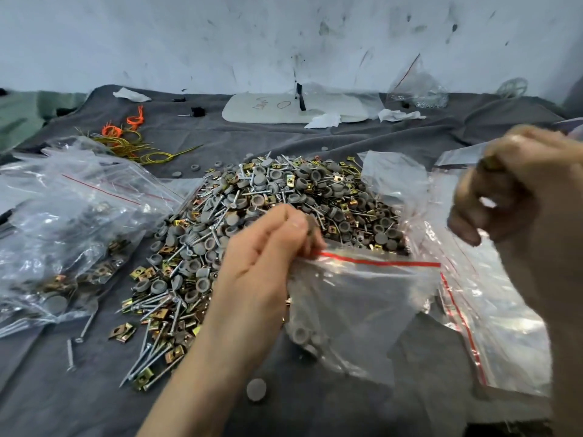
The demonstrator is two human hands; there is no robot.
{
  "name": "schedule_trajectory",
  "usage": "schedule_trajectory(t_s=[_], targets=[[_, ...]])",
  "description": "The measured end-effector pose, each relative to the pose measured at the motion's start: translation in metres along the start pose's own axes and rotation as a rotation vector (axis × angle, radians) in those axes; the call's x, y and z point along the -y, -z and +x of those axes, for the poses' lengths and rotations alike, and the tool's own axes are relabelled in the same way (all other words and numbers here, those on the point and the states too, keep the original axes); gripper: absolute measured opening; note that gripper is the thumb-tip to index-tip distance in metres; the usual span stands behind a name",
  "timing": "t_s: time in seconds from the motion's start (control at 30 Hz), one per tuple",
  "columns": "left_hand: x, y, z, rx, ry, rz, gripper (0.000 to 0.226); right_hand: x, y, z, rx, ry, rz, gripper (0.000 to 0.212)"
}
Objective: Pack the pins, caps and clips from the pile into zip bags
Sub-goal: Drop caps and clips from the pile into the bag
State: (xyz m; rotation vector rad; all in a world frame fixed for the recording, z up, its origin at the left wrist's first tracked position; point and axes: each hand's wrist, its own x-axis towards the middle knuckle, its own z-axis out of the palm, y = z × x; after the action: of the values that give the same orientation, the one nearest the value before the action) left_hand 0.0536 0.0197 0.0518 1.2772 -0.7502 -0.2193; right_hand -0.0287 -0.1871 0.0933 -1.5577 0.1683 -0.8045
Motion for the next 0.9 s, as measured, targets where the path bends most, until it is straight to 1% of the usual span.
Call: schedule_trajectory(t_s=[0.07, 0.17, 0.23, 0.27, 0.4, 0.47, 0.53, 0.57, 0.7, 0.83, 0.9], targets=[[0.003, -0.007, 0.000, 0.010, -0.016, 0.036, 0.024, 0.002, -0.018, -0.010, 0.073, 0.022, 0.085, 0.038], [0.000, -0.015, 0.006, -0.049, -0.142, 0.123, 0.023, 0.002, -0.023, -0.017, 0.126, -0.069, 0.140, 0.031], [-0.002, -0.022, 0.010, -0.055, -0.245, 0.220, 0.020, 0.003, -0.021, -0.019, 0.172, -0.113, 0.119, 0.020], [-0.002, -0.026, 0.011, -0.053, -0.269, 0.271, 0.018, 0.004, -0.021, -0.020, 0.186, -0.131, 0.117, 0.015], [-0.001, -0.030, 0.012, -0.007, -0.235, 0.389, 0.016, 0.004, -0.015, -0.019, 0.267, -0.154, 0.136, 0.016], [-0.003, -0.030, 0.012, 0.034, -0.244, 0.436, 0.017, 0.008, -0.013, -0.021, 0.369, -0.111, 0.093, 0.019], [-0.004, -0.031, 0.012, 0.069, -0.266, 0.470, 0.012, 0.011, -0.015, -0.024, 0.454, -0.066, 0.022, 0.022], [-0.004, -0.031, 0.012, 0.082, -0.283, 0.489, 0.009, 0.012, -0.015, -0.025, 0.469, -0.045, -0.007, 0.020], [-0.005, -0.031, 0.012, 0.113, -0.301, 0.515, 0.003, 0.014, -0.016, -0.027, 0.456, -0.018, -0.055, 0.009], [-0.011, -0.023, 0.009, 0.198, -0.285, 0.588, 0.034, 0.013, -0.015, -0.028, 0.383, 0.021, -0.107, 0.006], [-0.014, -0.019, 0.009, 0.221, -0.336, 0.688, 0.035, 0.015, -0.014, -0.028, 0.342, 0.069, -0.133, 0.006]])
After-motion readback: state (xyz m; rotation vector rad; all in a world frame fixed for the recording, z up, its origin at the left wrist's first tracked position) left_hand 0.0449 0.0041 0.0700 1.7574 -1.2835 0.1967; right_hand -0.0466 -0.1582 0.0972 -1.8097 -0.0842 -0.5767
